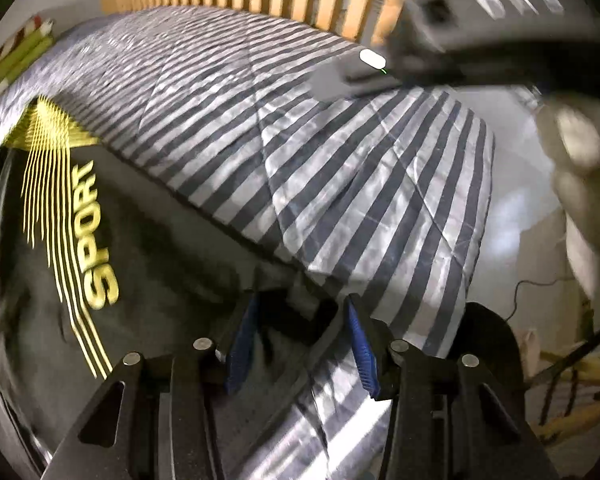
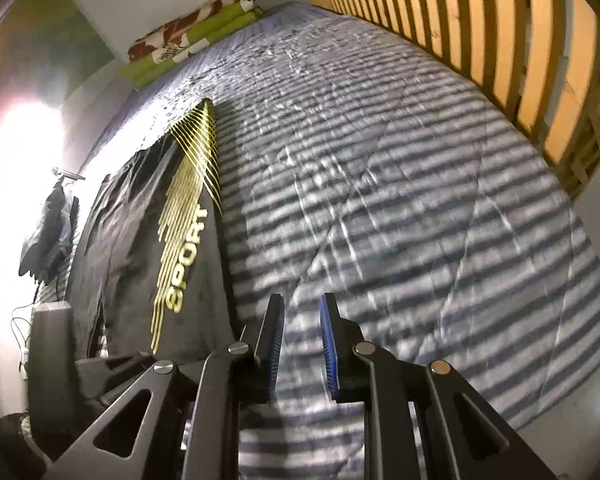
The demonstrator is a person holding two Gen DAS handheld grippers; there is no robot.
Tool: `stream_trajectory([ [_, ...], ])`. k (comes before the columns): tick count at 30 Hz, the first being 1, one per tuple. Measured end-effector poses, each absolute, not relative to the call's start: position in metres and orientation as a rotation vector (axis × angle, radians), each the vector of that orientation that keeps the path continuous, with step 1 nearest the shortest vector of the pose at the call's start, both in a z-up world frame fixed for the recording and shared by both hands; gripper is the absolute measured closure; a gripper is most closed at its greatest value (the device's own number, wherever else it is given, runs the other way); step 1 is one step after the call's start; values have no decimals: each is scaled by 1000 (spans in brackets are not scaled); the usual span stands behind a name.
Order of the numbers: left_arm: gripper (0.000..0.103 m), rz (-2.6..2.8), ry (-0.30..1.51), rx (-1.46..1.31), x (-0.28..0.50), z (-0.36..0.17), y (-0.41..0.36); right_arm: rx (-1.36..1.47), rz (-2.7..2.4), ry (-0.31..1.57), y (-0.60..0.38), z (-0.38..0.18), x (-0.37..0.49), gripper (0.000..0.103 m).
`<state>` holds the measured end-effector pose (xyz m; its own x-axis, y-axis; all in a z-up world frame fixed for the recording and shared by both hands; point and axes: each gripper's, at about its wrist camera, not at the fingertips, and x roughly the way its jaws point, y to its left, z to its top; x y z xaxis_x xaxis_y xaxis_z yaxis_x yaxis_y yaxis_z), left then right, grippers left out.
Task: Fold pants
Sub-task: 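Lay the shorts flat on the bed cover and open both tools, then grasp the shorts' yellow-striped leg with the right tool while the left tool lifts the waistband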
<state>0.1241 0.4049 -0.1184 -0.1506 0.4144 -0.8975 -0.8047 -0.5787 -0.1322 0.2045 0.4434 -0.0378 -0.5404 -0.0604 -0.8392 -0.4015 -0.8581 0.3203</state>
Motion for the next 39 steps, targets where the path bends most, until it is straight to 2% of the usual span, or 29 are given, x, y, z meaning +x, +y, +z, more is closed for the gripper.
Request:
stream_trajectory([
  [1,94,1837,482,-1266,119,-118,405,-1383,2498,731,446,-36,198,86],
  [2,100,1834,461,-1287,113,-119,404,-1381,2506,730,447,-34,194,86],
  [8,100,1827,186,-1329,91,-92,363,-1383,2586,709,450,-21,147,86],
  [17,100,1931,0,-1241,84,-40,282,-1449,2667,762,452,-32,14,81],
  [25,100,1979,-55,-1245,93,-29,240,-1534,2606,834,449,-73,-100,81],
  [32,100,1993,-119,-1259,86,-35,213,-1606,2541,789,442,-94,-142,81],
  [34,100,1997,-156,-1262,85,-37,203,-1621,2513,744,438,-95,-146,87],
  [35,100,2002,-175,-1260,86,-37,195,-1620,2501,716,436,-94,-147,99],
  [39,100,2045,-230,-1248,94,-35,158,-1570,2517,633,424,-72,-147,101],
])
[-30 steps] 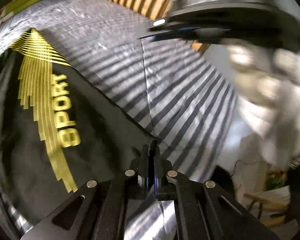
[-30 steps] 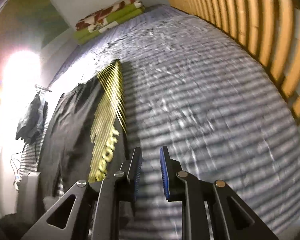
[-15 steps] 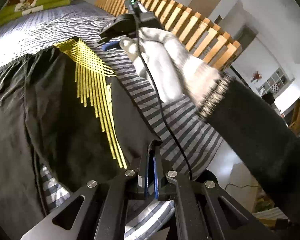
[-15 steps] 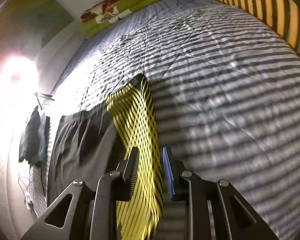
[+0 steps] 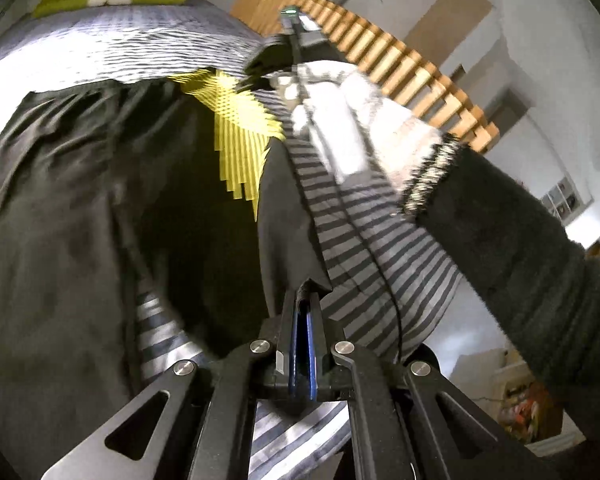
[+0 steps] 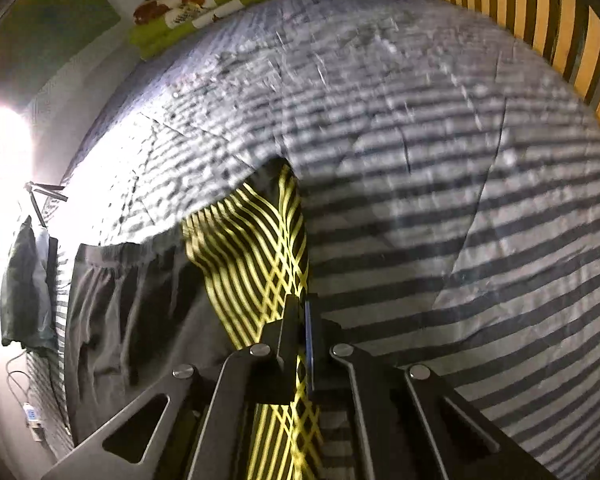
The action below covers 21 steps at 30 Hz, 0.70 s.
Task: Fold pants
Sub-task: 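Grasp the shorts' yellow-striped leg with the right tool while the left tool lifts the waistband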
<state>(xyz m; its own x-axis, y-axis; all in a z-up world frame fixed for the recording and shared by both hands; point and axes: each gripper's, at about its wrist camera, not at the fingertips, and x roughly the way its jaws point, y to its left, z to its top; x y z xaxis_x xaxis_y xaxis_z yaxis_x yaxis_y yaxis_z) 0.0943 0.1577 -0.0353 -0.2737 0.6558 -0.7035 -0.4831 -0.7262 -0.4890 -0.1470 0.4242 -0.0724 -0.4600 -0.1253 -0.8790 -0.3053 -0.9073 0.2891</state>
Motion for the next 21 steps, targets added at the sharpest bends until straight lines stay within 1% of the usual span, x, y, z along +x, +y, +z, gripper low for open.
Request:
stream_trajectory([
  [7,100,2144,-377,-1276,119,-42,58,-1449,2590,532,365,-13,-149,101],
  [12,100,2239,-523,-1277,146,-47,-22,-1447,2676,361,275,15,-169,101],
  [15,100,2283,-609,-1296,160,-55,-66,-1489,2717,248,212,15,-193,101],
  [18,100,2313,-671,-1333,171,-70,-101,-1559,2712,162,155,-3,-218,101],
  [21,100,2325,-749,-1365,179,-85,-133,-1613,2693,34,105,-25,-235,101],
])
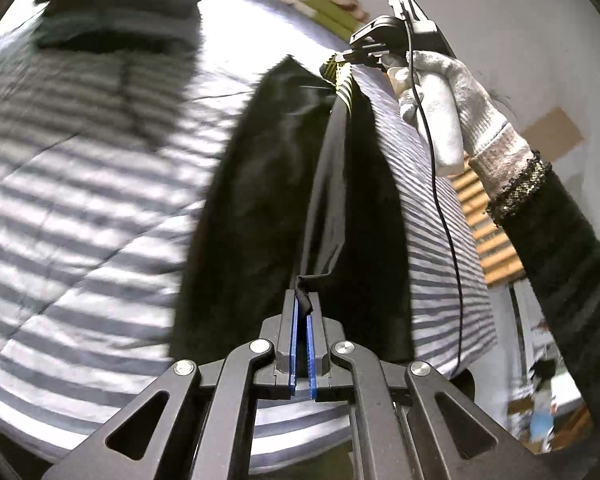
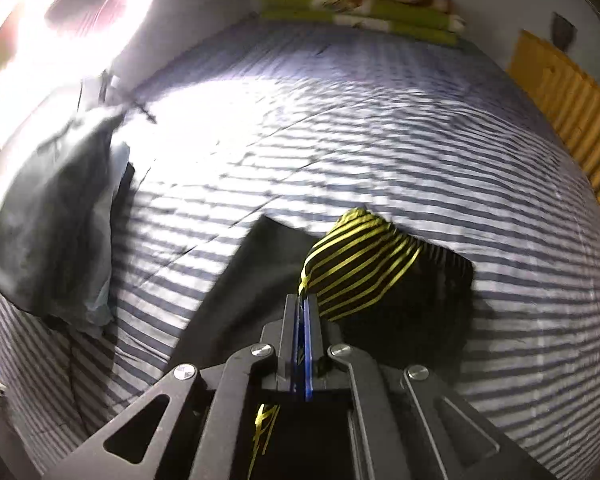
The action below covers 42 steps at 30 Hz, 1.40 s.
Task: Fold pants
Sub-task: 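Grasp the shorts' yellow-striped leg with the right tool while the left tool lifts the waistband, then lay the black shorts lengthwise on the bed cover and open both tools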
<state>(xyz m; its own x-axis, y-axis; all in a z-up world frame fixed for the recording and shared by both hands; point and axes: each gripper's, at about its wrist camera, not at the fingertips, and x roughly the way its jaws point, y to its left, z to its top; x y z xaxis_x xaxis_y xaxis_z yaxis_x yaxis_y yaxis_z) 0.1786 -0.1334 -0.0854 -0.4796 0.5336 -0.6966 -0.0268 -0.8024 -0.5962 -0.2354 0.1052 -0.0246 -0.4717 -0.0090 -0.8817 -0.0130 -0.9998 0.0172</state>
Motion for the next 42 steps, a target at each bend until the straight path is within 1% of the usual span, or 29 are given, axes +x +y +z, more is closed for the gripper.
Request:
stream_trajectory([
  [4,100,2325,-823,-1393,180,-102,-156,-1661,2654,-103,58,-49,-254,101],
  [16,100,2321,-908,-1420,179,-115,-169,-1742,2578,-168,24,-86,-274,101],
  [19,99,2304,-915,-1455,180,-120,-167,-1798,2588,-197,17,-92,-274,97],
  [20,98,2286,-918,-1467,180,-121,-167,-1799,2607,-184,18,-88,-271,93],
  [22,95,2288,-907,-1480,181,-118,-167,-1793,2705,-60,28,-70,-263,90],
  [24,95,2309,-860,-1479,183,-111,-166,-1723,2808,63,48,-41,-248,84],
  [25,95,2318,-847,-1475,184,-108,-167,-1667,2858,138,66,-23,-235,83],
  [27,95,2344,-811,-1465,185,-99,-168,-1613,2877,230,93,-2,-213,82],
  [29,94,2358,-794,-1454,184,-92,-170,-1575,2880,241,121,13,-177,82],
  [31,91,2380,-776,-1453,181,-88,-172,-1543,2869,180,142,18,-131,82],
  [34,89,2372,-756,-1457,176,-85,-174,-1599,2854,166,156,7,-62,82],
  [36,84,2366,-746,-1466,173,-87,-176,-1636,2850,199,158,-6,-21,82],
  [39,84,2344,-705,-1506,168,-91,-171,-1695,2870,323,152,-28,27,82],
  [40,86,2358,-690,-1516,168,-92,-170,-1746,2870,369,146,-40,40,82],
  [42,86,2380,-659,-1526,169,-91,-167,-1815,2845,347,135,-56,59,82],
])
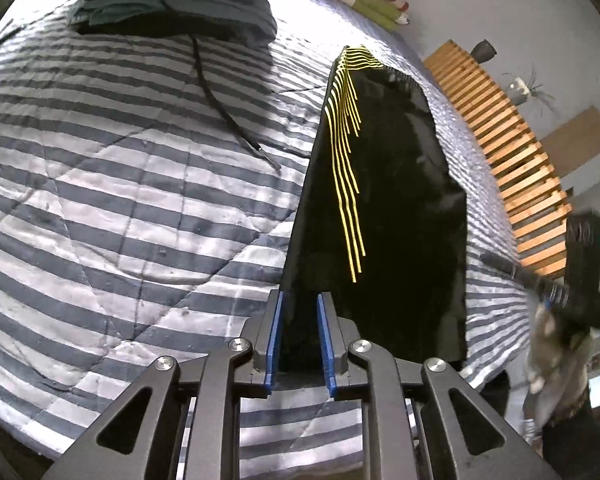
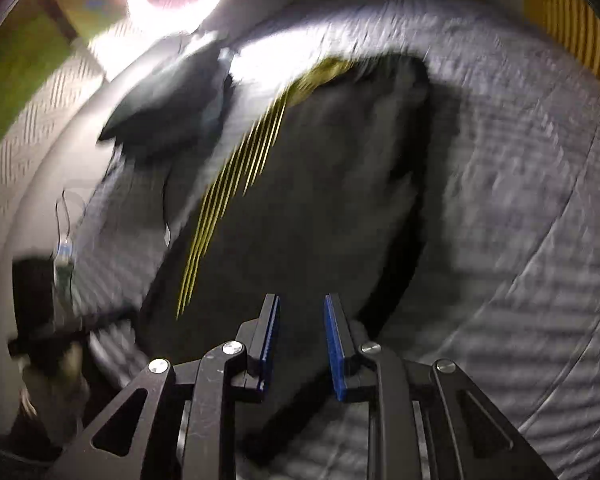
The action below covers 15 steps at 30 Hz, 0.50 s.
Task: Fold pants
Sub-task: 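Lay the black shorts lengthwise on the bed cover and open both tools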
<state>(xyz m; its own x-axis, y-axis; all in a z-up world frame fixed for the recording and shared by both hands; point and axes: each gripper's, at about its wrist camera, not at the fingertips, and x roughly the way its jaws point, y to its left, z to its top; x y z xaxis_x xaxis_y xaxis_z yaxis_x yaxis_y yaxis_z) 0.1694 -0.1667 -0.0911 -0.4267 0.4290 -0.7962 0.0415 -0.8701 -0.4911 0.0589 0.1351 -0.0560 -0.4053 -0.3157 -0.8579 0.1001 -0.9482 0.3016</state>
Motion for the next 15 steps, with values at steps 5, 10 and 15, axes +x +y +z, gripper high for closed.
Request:
stream_trajectory([
  [5,81,2401,-635,-1555,172,-94,-170,1665,-2361,-346,130,-83,99,82],
  [10,71,2396,-652,-1576,166,-98,-174,1654,-2250,-549,138,-90,112,80],
  [15,73,2391,-620,-1577,162,-100,-170,1694,-2177,-519,126,-101,108,78],
])
